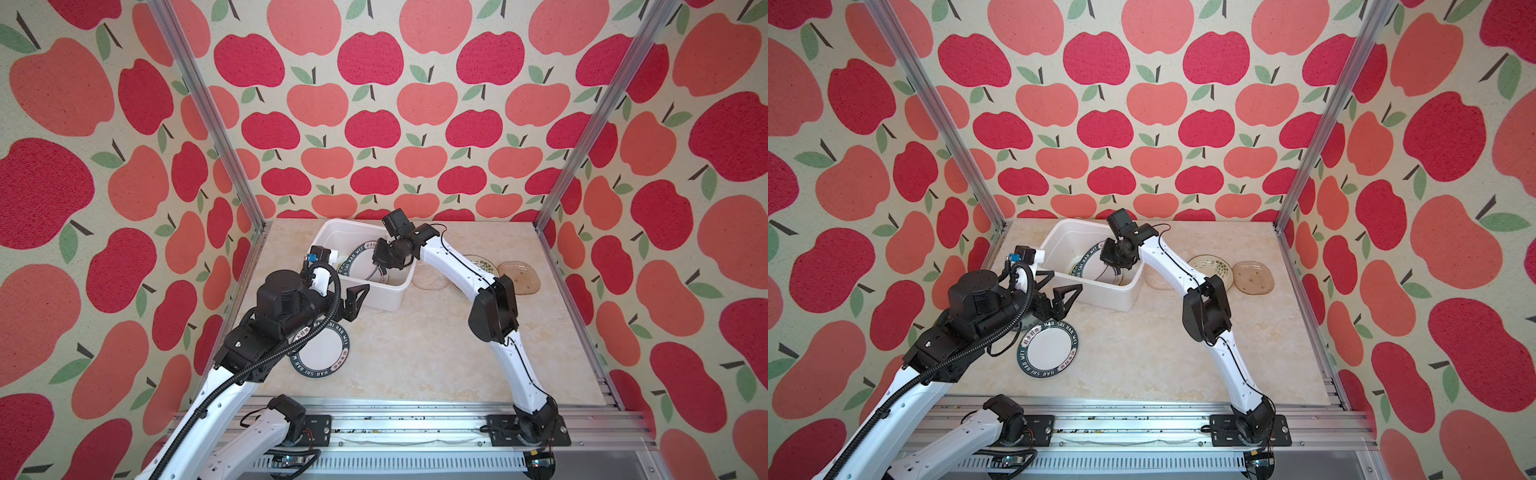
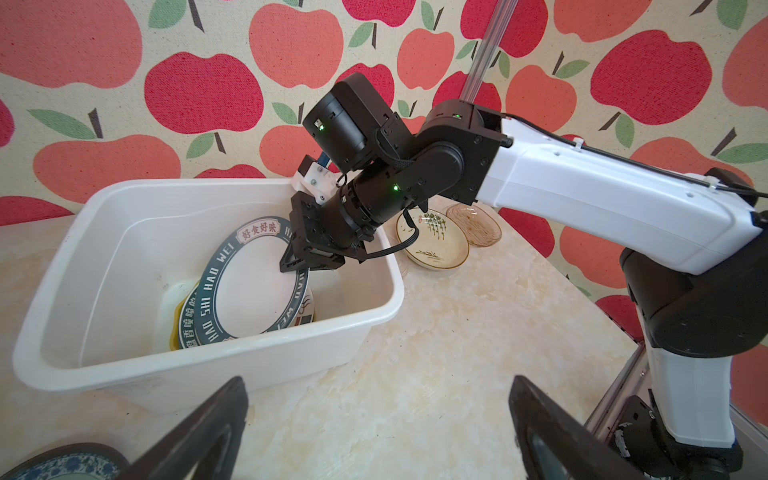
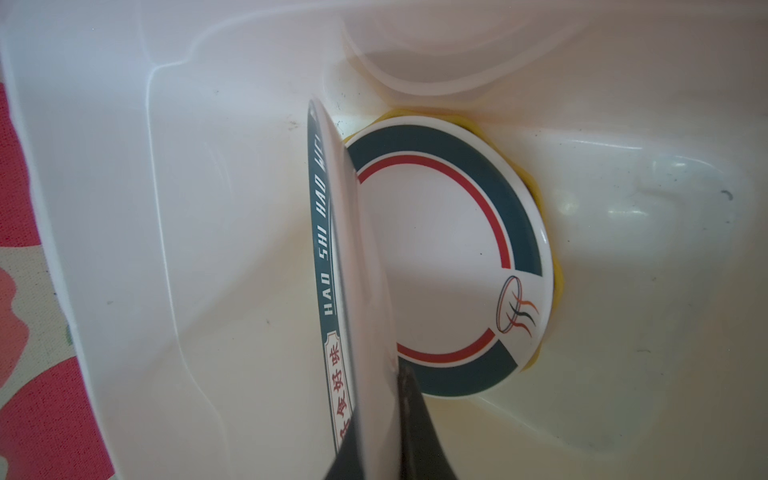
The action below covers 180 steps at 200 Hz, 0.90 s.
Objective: Place the plates into the plastic bin on the countertop
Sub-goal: 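Lower the green-rimmed plate into the bin with the right gripper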
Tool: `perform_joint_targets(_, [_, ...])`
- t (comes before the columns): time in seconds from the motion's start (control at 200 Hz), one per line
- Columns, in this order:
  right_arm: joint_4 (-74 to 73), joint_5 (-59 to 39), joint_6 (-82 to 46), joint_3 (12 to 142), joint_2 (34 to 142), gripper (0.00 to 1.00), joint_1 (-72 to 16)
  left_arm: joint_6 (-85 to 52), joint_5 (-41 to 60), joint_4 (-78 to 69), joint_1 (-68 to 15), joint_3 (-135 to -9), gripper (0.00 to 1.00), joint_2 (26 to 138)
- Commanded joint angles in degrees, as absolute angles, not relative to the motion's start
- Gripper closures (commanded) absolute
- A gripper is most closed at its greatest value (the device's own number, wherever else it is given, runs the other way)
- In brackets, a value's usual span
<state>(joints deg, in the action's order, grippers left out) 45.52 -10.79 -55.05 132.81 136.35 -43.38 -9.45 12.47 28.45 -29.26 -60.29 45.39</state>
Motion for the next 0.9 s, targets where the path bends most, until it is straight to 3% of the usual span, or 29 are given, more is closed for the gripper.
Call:
perform_joint_targets(0.0, [42.21, -12.65, -56.88, 130.78, 136.32, 0.89, -42.89, -9.57, 13.01, 26.89, -28.95, -59.94, 0.01, 45.35])
perform_joint_targets(0.28, [40.43, -13.19, -57.86, 127.67, 136.47, 0.84, -42.55, -9.48, 12.74, 26.79, -29.0, -59.77, 0.01, 45.35])
perform_joint_targets(0.895, [38.74, -13.97, -59.08, 126.04, 138.61, 0.55, -42.4, -9.32, 12.02, 26.22, -28.77, -58.72, 0.01, 44.66])
